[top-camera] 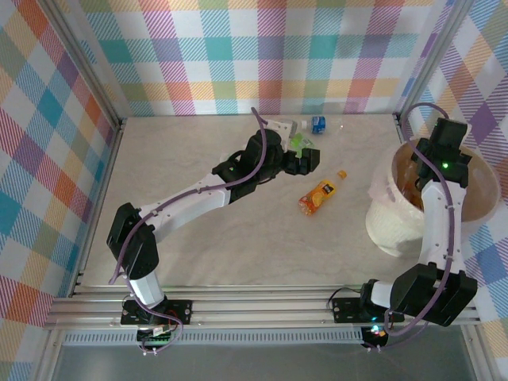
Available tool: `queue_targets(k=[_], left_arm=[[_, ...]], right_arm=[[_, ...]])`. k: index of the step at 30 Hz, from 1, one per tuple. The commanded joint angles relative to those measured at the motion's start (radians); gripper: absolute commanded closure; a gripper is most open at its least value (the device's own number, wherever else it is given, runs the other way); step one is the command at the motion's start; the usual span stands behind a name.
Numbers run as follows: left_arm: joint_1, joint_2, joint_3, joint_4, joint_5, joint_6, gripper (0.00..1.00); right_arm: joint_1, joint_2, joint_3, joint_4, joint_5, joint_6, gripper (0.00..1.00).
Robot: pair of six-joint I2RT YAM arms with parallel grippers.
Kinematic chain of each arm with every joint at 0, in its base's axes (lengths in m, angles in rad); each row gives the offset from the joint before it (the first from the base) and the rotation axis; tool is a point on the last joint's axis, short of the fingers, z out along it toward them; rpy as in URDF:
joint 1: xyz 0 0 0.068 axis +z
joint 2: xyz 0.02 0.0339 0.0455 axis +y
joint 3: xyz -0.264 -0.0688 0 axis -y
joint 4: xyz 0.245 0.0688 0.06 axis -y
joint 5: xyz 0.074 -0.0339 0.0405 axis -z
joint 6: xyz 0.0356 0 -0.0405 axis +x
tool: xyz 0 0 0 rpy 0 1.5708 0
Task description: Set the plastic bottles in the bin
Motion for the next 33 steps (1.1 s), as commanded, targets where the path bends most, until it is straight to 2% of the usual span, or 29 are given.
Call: queue_targets(k=[1,9,16,21,24,29,33], left_arm=[[-0.002,0.004,0.036,-0.008,-0.012,-0.001,0.00],[-0.002,-0.001,0.031,-0.018,-0.026,0.008,0.00],[-0.002,0.006,0.035,-0.019,-0.020,0.008,0.00],[-0.002,0.001,0.032,-0.028,-0.028,0.013,0.00],[-0.003,-0.006,0.029,-0.030,-0.028,0.016,0.00],[-0.003,-0.004,0.028,-0.022,-0.020,0.012,0.00],[-0.002,-0.001,0.023,-0.008,0.001,0.010,0.00]], right_arm=[[-0.012,0.008,0.003,0.040,0.032,0.008,0.30],[-0.021,-0.071,-0.015,0.057,-0.012,0.024,0.47],[-0.057,-0.181,-0.005,0.083,-0.131,0.117,0.51],[-0.133,-0.193,-0.030,0.079,-0.343,0.231,0.51],[-0.138,-0.200,0.000,0.019,-0.412,0.236,0.51],[-0.137,-0.226,0.086,-0.153,-0.413,0.186,0.53],[-0.138,-0.263,0.097,-0.176,-0.528,0.206,0.53]])
